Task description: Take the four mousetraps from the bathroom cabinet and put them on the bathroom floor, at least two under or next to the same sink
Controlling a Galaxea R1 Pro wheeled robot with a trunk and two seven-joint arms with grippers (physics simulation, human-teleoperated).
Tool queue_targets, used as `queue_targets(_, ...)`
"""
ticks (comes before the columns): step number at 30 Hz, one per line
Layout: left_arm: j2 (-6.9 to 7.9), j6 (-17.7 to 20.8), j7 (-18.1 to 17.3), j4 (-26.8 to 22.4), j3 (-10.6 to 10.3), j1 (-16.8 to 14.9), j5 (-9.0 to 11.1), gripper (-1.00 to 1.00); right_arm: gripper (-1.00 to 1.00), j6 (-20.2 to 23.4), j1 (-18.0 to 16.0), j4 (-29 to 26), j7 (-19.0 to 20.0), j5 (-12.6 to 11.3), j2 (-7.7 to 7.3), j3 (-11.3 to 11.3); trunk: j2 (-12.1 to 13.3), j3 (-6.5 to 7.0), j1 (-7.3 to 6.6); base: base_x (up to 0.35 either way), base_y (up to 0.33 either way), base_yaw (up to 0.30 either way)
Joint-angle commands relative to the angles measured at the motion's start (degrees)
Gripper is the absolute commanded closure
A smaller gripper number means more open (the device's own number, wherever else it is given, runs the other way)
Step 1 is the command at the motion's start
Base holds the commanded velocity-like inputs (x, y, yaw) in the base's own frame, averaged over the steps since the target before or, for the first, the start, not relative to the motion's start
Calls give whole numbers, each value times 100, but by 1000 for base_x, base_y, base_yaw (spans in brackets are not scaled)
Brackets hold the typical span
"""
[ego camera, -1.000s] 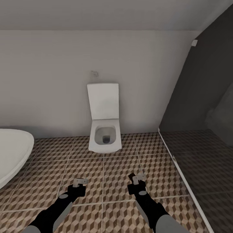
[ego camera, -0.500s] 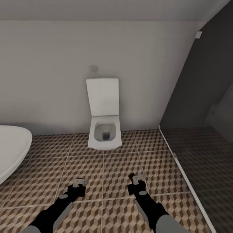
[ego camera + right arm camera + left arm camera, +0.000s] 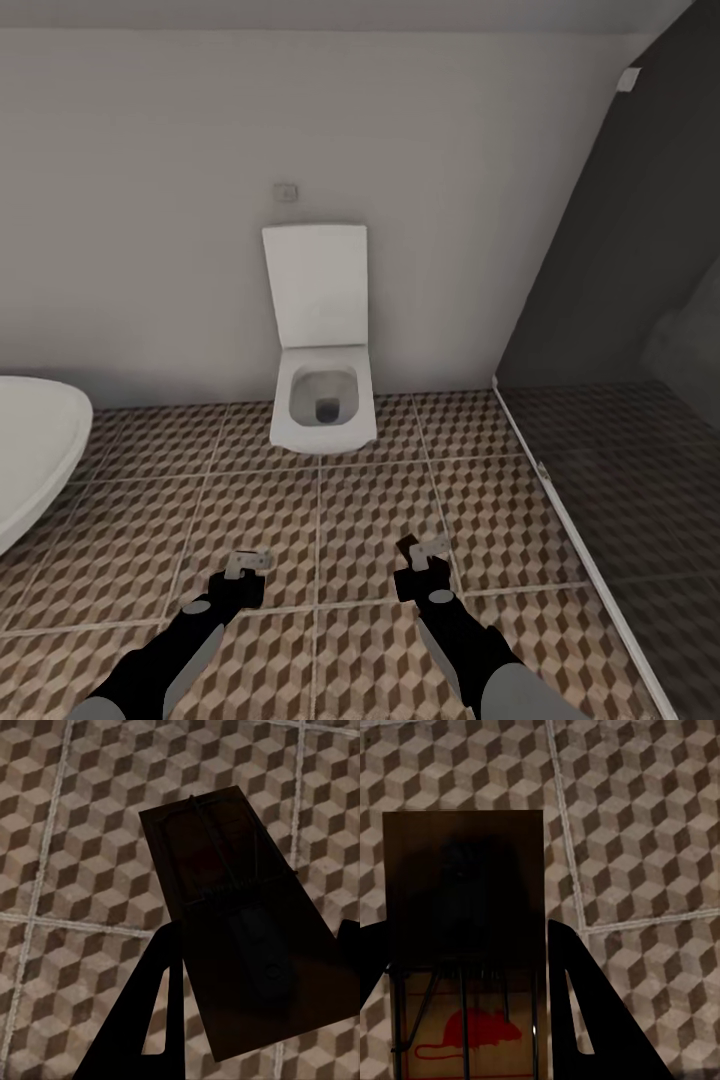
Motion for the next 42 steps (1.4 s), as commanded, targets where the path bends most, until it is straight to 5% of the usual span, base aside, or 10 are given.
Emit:
queue_targets(1, 10, 21, 66, -15, -47, -5, 41, 100, 100, 44, -2, -8, -51, 38, 0, 25, -44, -32, 22, 0, 0, 0)
queue_targets(33, 10, 21, 66, -15, -47, -5, 41, 100, 100, 31, -2, -8, -44, 39, 0, 25, -1327, -905, 725, 0, 0, 0)
queue_targets(42, 11, 0, 66, -43, -41, -5, 34, 100, 100, -495, -2, 0, -42, 46, 0, 89, -1688, -1150, 923, 0, 0, 0)
